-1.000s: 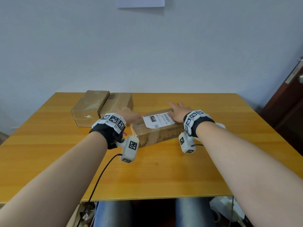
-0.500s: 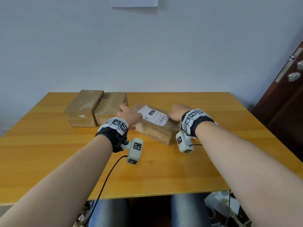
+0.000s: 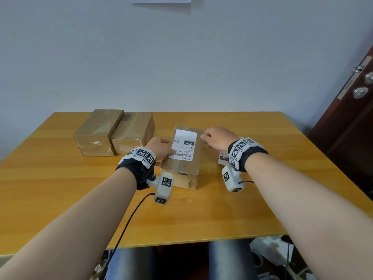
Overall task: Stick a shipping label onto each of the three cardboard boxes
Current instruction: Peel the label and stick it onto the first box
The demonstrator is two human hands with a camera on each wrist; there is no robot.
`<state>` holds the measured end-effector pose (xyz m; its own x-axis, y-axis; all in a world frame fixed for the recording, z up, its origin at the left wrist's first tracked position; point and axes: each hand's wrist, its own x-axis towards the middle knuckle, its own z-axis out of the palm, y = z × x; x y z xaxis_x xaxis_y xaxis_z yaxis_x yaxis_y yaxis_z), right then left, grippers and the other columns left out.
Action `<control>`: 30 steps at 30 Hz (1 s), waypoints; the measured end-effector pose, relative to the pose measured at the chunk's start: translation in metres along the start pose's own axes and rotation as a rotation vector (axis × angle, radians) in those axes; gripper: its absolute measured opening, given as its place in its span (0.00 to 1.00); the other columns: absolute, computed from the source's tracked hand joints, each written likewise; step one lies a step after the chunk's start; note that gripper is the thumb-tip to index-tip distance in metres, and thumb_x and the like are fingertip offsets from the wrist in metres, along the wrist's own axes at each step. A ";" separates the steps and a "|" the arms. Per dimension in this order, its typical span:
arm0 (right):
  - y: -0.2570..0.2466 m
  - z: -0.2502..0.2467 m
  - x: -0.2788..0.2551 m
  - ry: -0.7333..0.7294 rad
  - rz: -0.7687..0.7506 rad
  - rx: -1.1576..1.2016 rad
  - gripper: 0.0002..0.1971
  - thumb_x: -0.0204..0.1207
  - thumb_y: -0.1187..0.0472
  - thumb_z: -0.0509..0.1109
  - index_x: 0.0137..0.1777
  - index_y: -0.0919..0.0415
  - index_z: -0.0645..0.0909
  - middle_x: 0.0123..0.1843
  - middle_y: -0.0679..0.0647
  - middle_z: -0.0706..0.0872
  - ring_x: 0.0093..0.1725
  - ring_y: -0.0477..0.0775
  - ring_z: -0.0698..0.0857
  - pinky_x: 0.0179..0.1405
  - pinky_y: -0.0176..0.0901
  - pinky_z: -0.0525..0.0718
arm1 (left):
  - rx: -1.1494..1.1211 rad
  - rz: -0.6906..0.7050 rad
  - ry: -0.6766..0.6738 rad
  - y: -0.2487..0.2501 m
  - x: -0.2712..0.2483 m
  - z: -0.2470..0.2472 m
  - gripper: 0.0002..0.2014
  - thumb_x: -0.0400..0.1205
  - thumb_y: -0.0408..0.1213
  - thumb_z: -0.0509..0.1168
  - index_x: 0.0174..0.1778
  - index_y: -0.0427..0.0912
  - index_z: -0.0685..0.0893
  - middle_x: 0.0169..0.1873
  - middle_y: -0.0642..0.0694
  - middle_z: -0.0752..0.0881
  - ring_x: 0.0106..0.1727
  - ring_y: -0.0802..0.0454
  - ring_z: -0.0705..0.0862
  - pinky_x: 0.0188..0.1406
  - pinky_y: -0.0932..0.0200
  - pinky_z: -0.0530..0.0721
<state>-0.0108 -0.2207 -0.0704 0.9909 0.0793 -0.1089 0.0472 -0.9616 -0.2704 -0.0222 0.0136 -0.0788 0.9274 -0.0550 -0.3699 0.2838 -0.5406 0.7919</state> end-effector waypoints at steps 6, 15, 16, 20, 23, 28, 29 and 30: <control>-0.021 0.015 0.018 0.266 -0.115 -0.186 0.24 0.90 0.41 0.54 0.79 0.52 0.72 0.80 0.54 0.73 0.76 0.62 0.73 0.60 0.56 0.83 | 0.056 -0.029 -0.084 0.003 0.000 -0.001 0.18 0.82 0.39 0.75 0.68 0.47 0.81 0.54 0.46 0.91 0.58 0.47 0.88 0.58 0.40 0.89; -0.049 0.044 0.034 0.242 -0.241 -0.313 0.27 0.87 0.36 0.51 0.79 0.49 0.69 0.82 0.56 0.71 0.76 0.66 0.71 0.70 0.65 0.75 | 0.060 -0.057 -0.165 -0.010 0.003 -0.006 0.17 0.81 0.46 0.76 0.61 0.43 0.86 0.53 0.47 0.92 0.53 0.47 0.92 0.49 0.45 0.94; -0.051 0.045 0.035 0.245 -0.219 -0.307 0.28 0.87 0.35 0.50 0.80 0.49 0.68 0.82 0.56 0.70 0.76 0.66 0.71 0.70 0.66 0.75 | 0.061 -0.073 -0.188 -0.010 0.004 -0.007 0.15 0.80 0.47 0.77 0.58 0.44 0.88 0.53 0.47 0.93 0.52 0.47 0.93 0.50 0.43 0.94; -0.052 0.050 0.035 0.225 -0.123 -0.276 0.28 0.86 0.34 0.49 0.81 0.47 0.65 0.83 0.56 0.69 0.78 0.67 0.70 0.70 0.70 0.73 | 0.083 -0.114 -0.241 -0.009 0.005 -0.006 0.15 0.80 0.50 0.75 0.58 0.45 0.89 0.53 0.47 0.92 0.46 0.47 0.93 0.52 0.41 0.93; -0.051 0.052 0.035 0.199 -0.036 -0.246 0.30 0.86 0.34 0.47 0.82 0.47 0.64 0.84 0.56 0.68 0.79 0.67 0.69 0.69 0.71 0.73 | 0.118 -0.123 -0.252 -0.006 0.006 -0.005 0.15 0.81 0.52 0.74 0.57 0.46 0.87 0.52 0.47 0.90 0.44 0.47 0.92 0.49 0.46 0.94; -0.051 0.053 0.033 0.183 0.086 -0.268 0.35 0.84 0.30 0.43 0.84 0.48 0.65 0.81 0.60 0.73 0.81 0.69 0.68 0.71 0.82 0.70 | 0.206 -0.177 -0.287 0.002 0.008 0.000 0.23 0.81 0.65 0.67 0.50 0.46 0.87 0.47 0.45 0.90 0.40 0.46 0.89 0.36 0.55 0.87; -0.051 0.053 0.032 0.182 0.106 -0.268 0.35 0.84 0.29 0.43 0.84 0.48 0.65 0.81 0.60 0.74 0.80 0.70 0.69 0.71 0.83 0.70 | 0.206 -0.193 -0.294 0.002 0.009 0.000 0.23 0.81 0.66 0.67 0.50 0.46 0.87 0.47 0.45 0.90 0.40 0.46 0.88 0.37 0.56 0.85; -0.050 0.053 0.032 0.178 0.125 -0.264 0.36 0.84 0.29 0.43 0.84 0.49 0.65 0.81 0.60 0.74 0.80 0.71 0.70 0.71 0.82 0.70 | 0.205 -0.203 -0.303 0.001 0.009 -0.001 0.24 0.81 0.66 0.67 0.50 0.47 0.87 0.47 0.45 0.90 0.40 0.46 0.88 0.37 0.55 0.85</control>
<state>0.0124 -0.1563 -0.1111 0.9964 -0.0684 0.0493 -0.0682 -0.9977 -0.0057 -0.0131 0.0130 -0.0811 0.7353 -0.1577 -0.6591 0.3712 -0.7199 0.5864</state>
